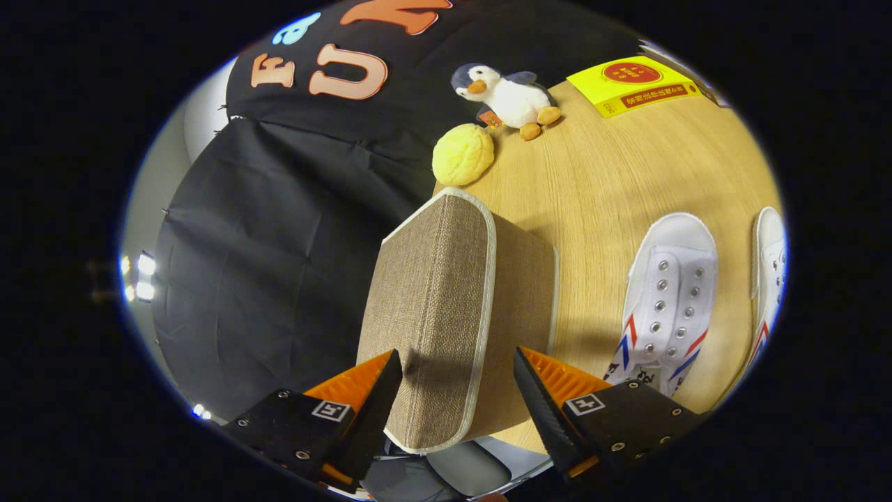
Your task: Open the storage box then place both shoes into the box .Put the left shoe in first, then the right shoe, with the right side of both shoes facing outward in a uniform manner.
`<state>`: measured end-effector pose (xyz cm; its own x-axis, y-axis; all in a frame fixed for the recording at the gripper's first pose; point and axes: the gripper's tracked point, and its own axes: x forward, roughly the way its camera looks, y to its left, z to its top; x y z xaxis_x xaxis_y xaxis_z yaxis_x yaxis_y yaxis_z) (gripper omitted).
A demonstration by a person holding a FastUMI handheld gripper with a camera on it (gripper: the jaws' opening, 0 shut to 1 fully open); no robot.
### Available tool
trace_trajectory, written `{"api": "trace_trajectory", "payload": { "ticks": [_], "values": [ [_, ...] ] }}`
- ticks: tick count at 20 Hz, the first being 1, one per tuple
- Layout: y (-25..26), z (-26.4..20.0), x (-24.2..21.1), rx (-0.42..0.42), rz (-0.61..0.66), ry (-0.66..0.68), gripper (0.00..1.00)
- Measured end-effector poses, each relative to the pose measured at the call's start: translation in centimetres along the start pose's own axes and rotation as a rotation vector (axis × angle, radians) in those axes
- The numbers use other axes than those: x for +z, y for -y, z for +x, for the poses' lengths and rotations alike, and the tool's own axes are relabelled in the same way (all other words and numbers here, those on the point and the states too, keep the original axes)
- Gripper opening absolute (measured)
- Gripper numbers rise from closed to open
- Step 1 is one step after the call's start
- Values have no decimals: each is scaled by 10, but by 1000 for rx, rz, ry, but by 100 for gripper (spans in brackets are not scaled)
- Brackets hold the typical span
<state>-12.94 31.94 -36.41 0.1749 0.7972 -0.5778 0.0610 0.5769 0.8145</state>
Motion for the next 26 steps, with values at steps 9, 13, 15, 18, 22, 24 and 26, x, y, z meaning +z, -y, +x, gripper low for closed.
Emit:
{"api": "trace_trajectory", "payload": {
  "ticks": [9,13,15,18,22,24,26],
  "values": [
    [-21,2,-9,134,66,-37,92],
    [-24,-20,2,149,99,-7,87],
    [-30,-27,9,173,101,21,86],
    [-47,-35,15,225,125,45,79],
    [-72,-40,13,284,139,40,72],
    [-91,-43,17,313,122,45,72],
    [-112,-46,19,346,97,37,72]
  ]
}}
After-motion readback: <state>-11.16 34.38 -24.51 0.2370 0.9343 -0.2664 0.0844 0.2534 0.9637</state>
